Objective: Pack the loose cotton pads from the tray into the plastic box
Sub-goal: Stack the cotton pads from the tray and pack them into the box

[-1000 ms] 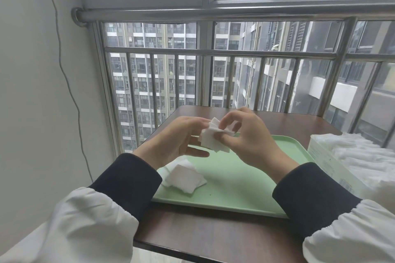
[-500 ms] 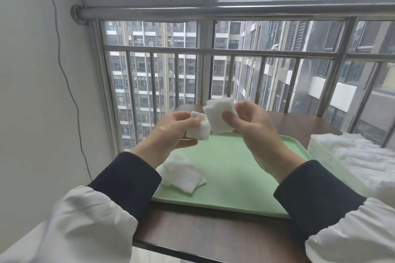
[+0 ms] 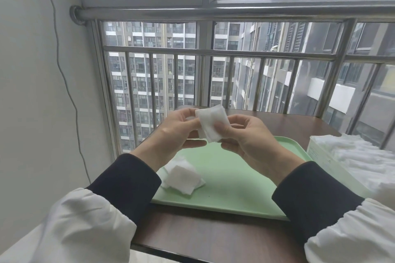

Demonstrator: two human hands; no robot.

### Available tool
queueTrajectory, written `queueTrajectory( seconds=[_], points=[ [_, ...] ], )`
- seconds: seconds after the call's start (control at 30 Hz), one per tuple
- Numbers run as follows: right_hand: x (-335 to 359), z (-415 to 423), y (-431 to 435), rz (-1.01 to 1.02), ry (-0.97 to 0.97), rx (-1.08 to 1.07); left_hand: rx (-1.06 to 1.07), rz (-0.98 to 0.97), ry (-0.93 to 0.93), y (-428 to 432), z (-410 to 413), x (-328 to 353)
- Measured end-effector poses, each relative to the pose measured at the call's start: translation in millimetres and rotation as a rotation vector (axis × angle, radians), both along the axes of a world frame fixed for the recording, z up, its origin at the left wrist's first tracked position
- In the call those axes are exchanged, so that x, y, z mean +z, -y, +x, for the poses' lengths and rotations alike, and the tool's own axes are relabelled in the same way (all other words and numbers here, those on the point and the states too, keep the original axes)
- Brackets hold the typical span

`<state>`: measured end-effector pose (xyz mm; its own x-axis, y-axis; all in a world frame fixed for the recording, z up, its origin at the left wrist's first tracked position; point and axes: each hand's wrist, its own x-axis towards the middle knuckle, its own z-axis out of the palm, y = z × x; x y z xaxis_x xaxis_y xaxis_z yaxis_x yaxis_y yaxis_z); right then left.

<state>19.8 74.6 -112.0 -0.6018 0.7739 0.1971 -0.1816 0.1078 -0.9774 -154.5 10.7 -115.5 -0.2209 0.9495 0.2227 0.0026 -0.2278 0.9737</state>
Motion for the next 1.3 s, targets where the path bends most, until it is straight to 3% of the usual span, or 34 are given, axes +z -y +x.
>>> queueTrajectory(
  seconds=[0.3, 0.47, 0.7, 0.87, 1.1, 1.3],
  points=[
    [0.4, 0.7, -0.4, 0.199, 0.207, -0.197, -0.134, -0.019, -0.004, 5.7, 6.3, 5.9],
    [-1.5, -5.7, 4.8, 0.564, 0.433, -0.296, 0.011, 0.065, -0.191, 16.7, 2.4, 3.3],
    [-10.3, -21.8, 28.5, 0.773, 0.8, 0.029, 0.302, 0.136, 0.019, 42.9, -33.2, -9.2],
    [-16.9, -31.8, 38.6, 0.851, 0.909, 0.01, 0.312, 0.091, 0.085, 48.3, -37.1, -20.2],
    [-11.6, -26.4, 36.2, 0.689, 0.744, 0.107, 0.316, 0.065, 0.012, 45.6, -30.0, -24.7],
    [-0.1, -16.9, 31.1, 0.178, 0.175, 0.196, 0.382, 0.058, 0.051, 41.8, -28.3, -24.0]
  ],
)
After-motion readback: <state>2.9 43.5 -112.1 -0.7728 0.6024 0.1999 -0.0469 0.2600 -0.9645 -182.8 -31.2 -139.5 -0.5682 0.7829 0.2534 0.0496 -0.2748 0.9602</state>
